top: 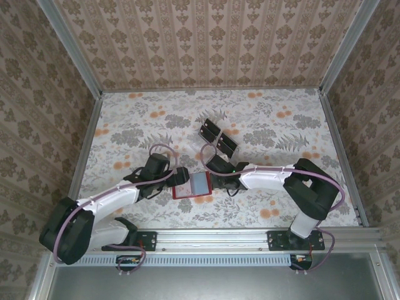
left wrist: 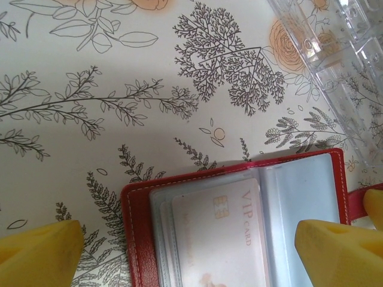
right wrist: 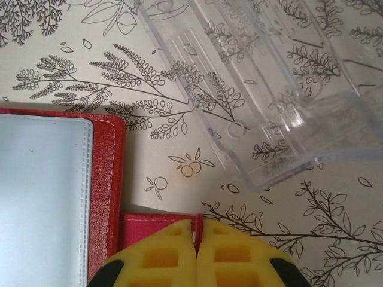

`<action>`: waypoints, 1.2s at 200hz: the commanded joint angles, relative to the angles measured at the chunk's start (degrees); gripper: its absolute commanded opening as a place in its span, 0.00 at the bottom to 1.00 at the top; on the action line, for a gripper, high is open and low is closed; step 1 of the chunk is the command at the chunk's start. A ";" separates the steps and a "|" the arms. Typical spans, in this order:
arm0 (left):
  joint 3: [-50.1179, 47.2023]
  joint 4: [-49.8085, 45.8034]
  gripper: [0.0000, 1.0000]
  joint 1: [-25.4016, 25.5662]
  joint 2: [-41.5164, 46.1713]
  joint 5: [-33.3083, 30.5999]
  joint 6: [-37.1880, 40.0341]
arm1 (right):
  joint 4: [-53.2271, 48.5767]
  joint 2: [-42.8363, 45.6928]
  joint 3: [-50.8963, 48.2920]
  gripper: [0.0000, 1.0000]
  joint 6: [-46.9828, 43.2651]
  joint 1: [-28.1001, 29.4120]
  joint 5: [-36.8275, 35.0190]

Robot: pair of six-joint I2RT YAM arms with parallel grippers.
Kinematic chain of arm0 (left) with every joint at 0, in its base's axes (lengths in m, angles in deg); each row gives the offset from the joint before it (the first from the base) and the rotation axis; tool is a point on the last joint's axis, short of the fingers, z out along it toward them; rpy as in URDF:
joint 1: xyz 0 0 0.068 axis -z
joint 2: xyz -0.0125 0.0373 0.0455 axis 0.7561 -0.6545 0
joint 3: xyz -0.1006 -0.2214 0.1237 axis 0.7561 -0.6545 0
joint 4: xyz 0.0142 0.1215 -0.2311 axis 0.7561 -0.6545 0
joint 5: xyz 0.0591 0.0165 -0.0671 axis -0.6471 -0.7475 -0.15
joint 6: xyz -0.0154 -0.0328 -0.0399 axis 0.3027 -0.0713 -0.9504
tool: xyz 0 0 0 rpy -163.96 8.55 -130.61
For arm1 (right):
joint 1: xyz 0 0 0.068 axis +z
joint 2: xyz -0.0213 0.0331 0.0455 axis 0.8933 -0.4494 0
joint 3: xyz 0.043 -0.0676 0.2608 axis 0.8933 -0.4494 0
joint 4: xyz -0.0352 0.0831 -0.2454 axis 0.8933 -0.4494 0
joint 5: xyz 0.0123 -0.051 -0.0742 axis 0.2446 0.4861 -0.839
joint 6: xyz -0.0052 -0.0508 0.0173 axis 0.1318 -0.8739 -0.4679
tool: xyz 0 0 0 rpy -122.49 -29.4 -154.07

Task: Put the credit cards into the card holder
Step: Close the card holder at the bottom-center of the table.

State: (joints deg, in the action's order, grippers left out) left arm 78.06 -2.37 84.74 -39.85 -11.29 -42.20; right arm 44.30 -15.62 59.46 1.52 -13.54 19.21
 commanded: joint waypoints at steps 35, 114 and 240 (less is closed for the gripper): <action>-0.49 3.25 1.00 1.79 -3.06 -0.03 -1.38 | 1.35 0.44 -0.93 0.00 2.20 0.52 2.70; 0.43 5.72 1.00 4.92 -5.95 -0.22 -2.88 | 1.91 0.01 -1.02 0.00 2.81 0.78 3.42; 4.70 7.15 1.00 16.68 1.60 -8.22 -10.17 | 2.96 -1.10 -0.06 0.00 3.42 0.54 4.37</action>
State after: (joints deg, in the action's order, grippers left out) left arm 80.27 1.74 99.21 -37.47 -18.04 -49.92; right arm 46.38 -16.17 59.29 4.27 -13.14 22.40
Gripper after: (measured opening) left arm 0.997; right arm 0.058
